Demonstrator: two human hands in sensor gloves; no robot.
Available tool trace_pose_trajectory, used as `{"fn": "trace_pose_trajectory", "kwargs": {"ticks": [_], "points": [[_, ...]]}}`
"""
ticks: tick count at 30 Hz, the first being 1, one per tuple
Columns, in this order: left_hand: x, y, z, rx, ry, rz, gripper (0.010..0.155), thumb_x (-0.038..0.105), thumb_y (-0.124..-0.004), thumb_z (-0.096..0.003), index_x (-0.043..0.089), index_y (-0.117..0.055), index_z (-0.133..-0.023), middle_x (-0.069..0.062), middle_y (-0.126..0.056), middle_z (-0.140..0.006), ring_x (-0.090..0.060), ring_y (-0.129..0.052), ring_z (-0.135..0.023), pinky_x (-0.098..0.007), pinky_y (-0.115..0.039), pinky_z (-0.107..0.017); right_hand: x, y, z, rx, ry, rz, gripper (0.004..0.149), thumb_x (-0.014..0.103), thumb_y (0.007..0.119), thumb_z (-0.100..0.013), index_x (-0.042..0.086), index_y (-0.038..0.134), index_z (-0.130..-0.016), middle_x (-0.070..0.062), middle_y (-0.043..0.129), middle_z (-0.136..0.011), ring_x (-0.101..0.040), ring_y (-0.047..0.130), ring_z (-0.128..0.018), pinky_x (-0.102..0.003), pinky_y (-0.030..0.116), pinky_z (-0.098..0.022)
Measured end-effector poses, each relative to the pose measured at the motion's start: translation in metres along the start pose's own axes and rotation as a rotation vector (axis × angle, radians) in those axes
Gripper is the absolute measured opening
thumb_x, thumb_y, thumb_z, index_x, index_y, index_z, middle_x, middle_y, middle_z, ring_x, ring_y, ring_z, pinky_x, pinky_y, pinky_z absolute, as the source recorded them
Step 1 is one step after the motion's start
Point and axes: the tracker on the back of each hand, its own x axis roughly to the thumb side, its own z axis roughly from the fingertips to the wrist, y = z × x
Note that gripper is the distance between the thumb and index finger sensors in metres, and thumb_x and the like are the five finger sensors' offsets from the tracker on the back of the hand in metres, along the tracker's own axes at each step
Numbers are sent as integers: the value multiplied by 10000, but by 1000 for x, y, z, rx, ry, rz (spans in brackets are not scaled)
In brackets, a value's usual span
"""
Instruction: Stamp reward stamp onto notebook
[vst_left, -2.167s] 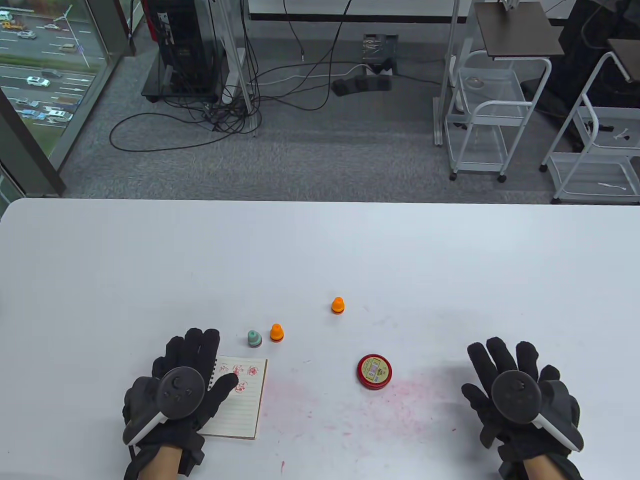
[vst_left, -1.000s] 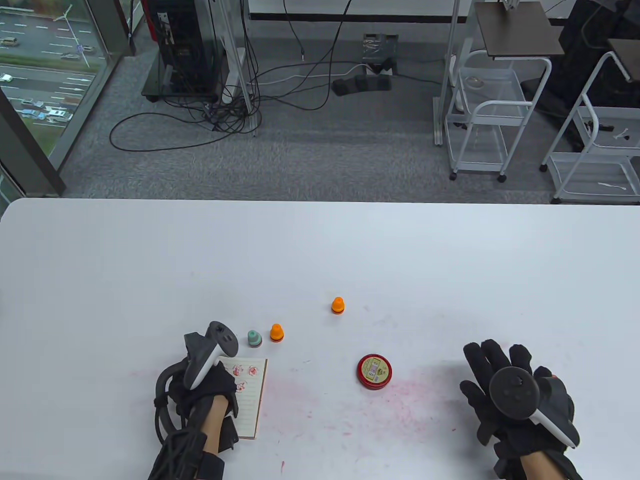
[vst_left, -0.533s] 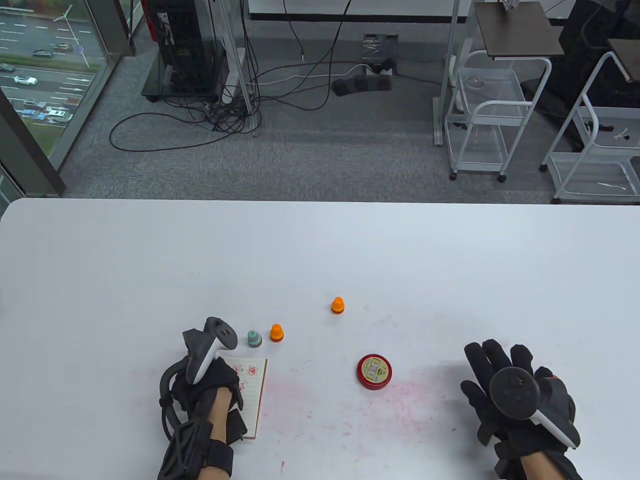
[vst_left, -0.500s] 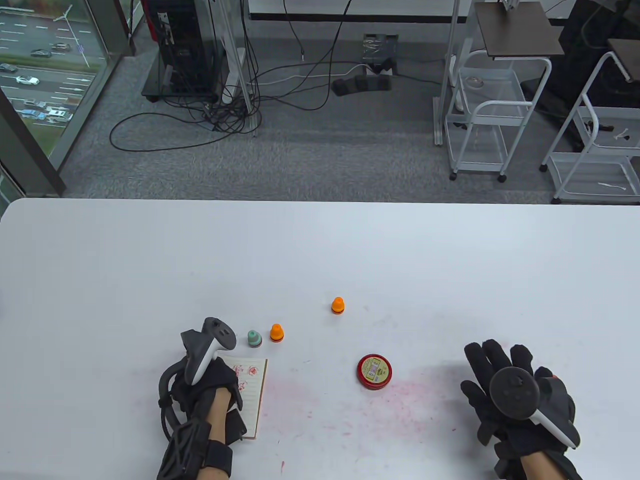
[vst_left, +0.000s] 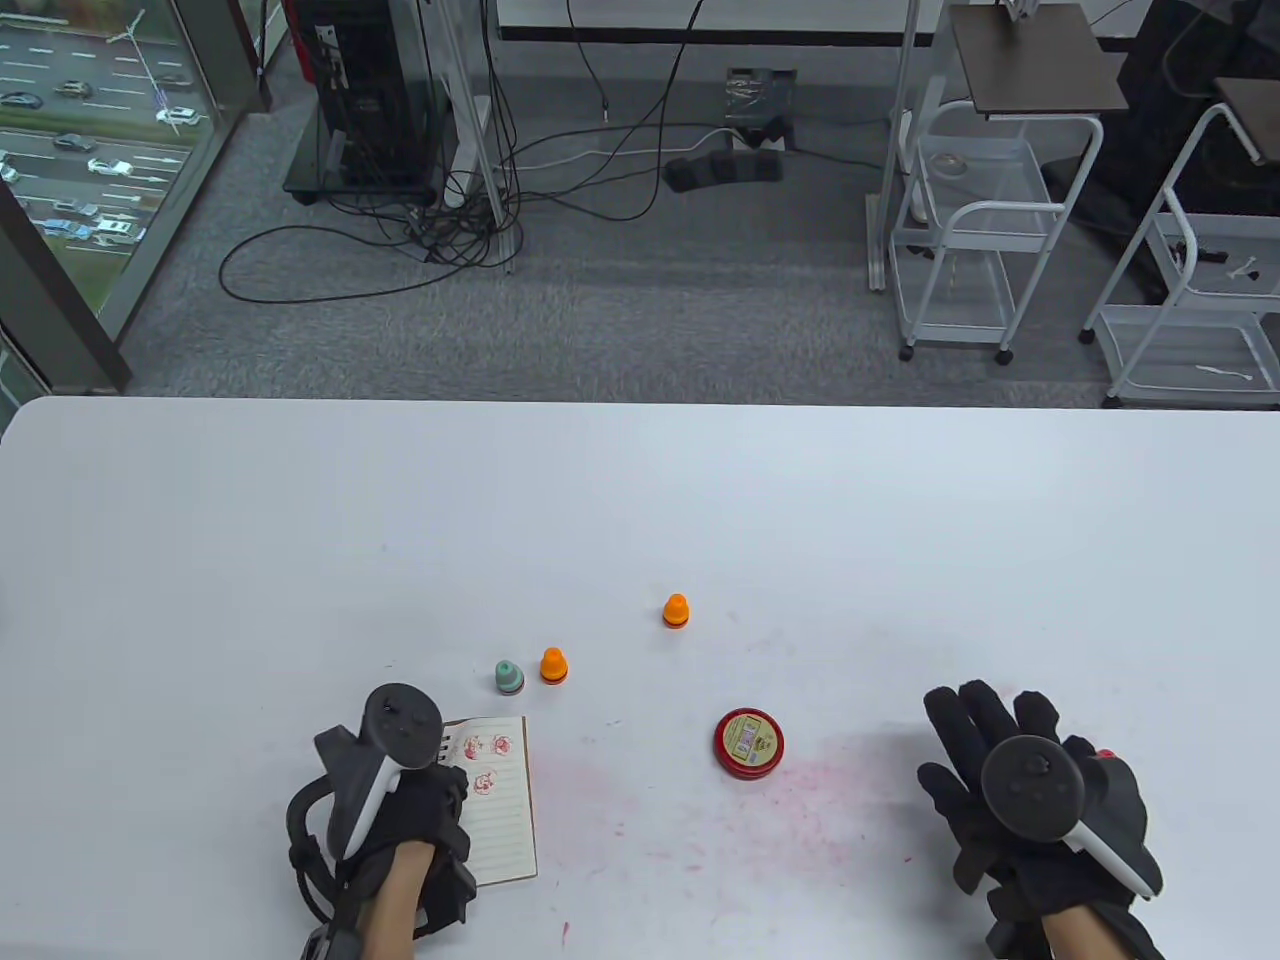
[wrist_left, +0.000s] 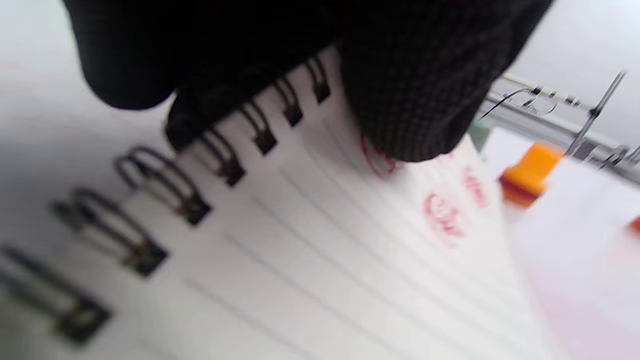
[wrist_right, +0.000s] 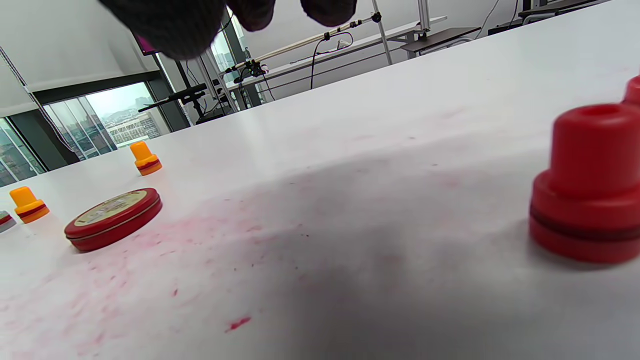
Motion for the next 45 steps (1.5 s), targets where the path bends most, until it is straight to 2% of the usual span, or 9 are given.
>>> {"fn": "trace_pose_trajectory", "kwargs": {"ticks": [5,9,15,17,20,25,30,33,45], "points": [[14,32,28,-49,-161,193,288,369,-936,-390,265,-928,-659,42,-1027,-616,-204,-1047,-477,-414,-910,-400,4,-6,3,-65,-44,-12,658,454,661,-540,281,407,-1122,-129,372,-1231,-617,259,-1037,-859,295,-632],[36,35,35,-128,-253,315,301,368,-927,-403,250,-914,-680,29,-1019,-626,-208,-1043,-476,-417,-908,-394,6,-8,6,-100,-63,-35,653,448,667,-536,276,426,-1119,-124,395,-1228,-619,275,-1036,-860,303,-632],[67,-2,27,-330,-280,484,440,338,-918,-411,160,-860,-809,-23,-998,-664,-233,-1029,-491,-440,-894,-401,9,-8,8,-90,-77,-12,653,450,663,-537,278,421,-1120,-124,392,-1228,-615,274,-1038,-857,307,-635],[80,-23,21,-421,-284,482,470,333,-915,-415,135,-848,-836,-23,-995,-670,-235,-1029,-497,-440,-894,-402,10,-9,9,-96,-78,-8,652,450,663,-538,279,423,-1119,-124,392,-1229,-617,277,-1037,-857,310,-636],[93,-44,13,-492,-271,431,492,332,-916,-411,121,-843,-850,-27,-995,-676,-241,-1031,-500,-442,-894,-402,9,-10,9,-99,-75,-13,654,449,664,-537,277,422,-1120,-126,393,-1228,-616,278,-1037,-857,309,-636],[101,-65,4,-442,-222,235,574,348,-907,-415,84,-800,-913,-20,-978,-693,-231,-1025,-509,-433,-893,-402,9,-7,7,-73,-72,-12,653,450,663,-539,279,421,-1121,-128,391,-1230,-615,276,-1039,-856,311,-639],[112,-78,3,-338,-251,-42,759,386,-897,-417,21,-663,-1040,0,-946,-720,-215,-1011,-520,-417,-887,-411,12,-6,5,-67,-79,0,656,450,663,-539,278,419,-1122,-127,391,-1230,-618,275,-1038,-856,312,-638],[118,-87,5,-274,-276,-150,774,390,-893,-412,9,-654,-1043,-4,-937,-726,-218,-1000,-522,-420,-878,-417,12,-8,8,-76,-76,7,655,450,663,-538,279,420,-1122,-125,391,-1231,-616,274,-1039,-856,311,-639],[134,-96,15,-234,-253,-361,839,427,-859,-429,-60,-606,-1063,19,-908,-728,-226,-993,-512,-426,-877,-405,12,-6,8,-59,-69,8,651,449,663,-539,281,422,-1120,-127,391,-1230,-617,272,-1039,-856,310,-640]]}}
